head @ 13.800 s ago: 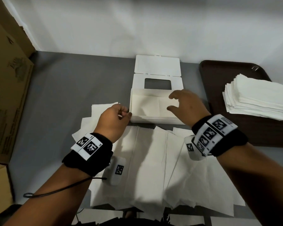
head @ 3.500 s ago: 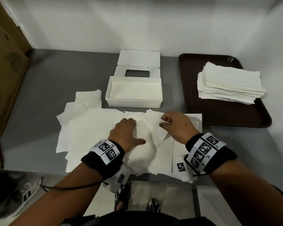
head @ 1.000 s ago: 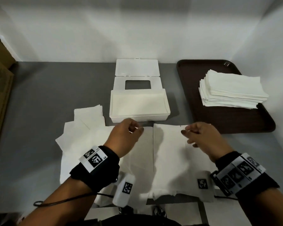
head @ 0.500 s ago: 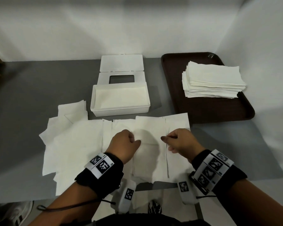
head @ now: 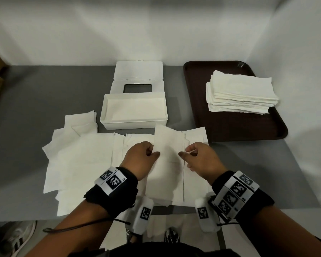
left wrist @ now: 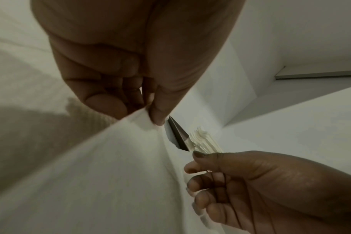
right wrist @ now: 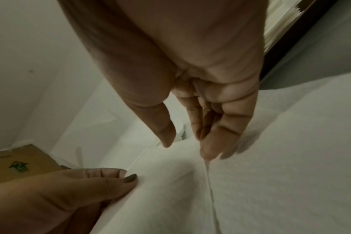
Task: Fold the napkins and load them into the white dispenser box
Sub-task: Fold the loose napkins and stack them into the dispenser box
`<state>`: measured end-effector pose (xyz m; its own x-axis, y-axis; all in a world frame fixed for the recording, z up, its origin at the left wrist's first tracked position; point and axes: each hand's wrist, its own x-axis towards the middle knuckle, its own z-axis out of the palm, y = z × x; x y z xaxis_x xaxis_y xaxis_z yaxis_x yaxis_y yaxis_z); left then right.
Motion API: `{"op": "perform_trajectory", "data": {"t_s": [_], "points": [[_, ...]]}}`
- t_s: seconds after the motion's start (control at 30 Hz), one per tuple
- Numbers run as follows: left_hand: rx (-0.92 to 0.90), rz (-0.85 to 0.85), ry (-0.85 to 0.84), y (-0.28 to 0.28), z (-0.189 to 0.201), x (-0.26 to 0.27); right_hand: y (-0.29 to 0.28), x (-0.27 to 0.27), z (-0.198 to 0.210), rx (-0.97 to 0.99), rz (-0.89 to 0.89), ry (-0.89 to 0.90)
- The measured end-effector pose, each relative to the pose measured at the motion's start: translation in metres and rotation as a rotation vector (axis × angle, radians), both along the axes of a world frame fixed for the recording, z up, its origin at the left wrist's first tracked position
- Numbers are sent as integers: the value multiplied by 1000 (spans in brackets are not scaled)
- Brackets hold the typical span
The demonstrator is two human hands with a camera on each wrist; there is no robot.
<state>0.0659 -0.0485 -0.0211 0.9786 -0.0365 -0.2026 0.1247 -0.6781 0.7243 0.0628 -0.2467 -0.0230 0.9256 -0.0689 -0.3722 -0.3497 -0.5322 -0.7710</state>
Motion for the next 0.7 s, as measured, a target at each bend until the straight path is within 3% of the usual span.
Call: {"op": "perform_trajectory", "data": {"t_s": [0.27, 0.33, 0.47, 0.7], "points": [[-150, -173, -81, 21, 36, 0, -10, 37, 55, -18, 144, -308], [-203, -238, -70, 28, 44, 2, -9, 49, 66, -31, 255, -269], [-266, -355, -70, 41, 58, 6, 0, 67, 73, 150, 395, -4], [-475, -373, 99, 61, 76, 13, 34, 81, 62, 403, 447, 144]]}}
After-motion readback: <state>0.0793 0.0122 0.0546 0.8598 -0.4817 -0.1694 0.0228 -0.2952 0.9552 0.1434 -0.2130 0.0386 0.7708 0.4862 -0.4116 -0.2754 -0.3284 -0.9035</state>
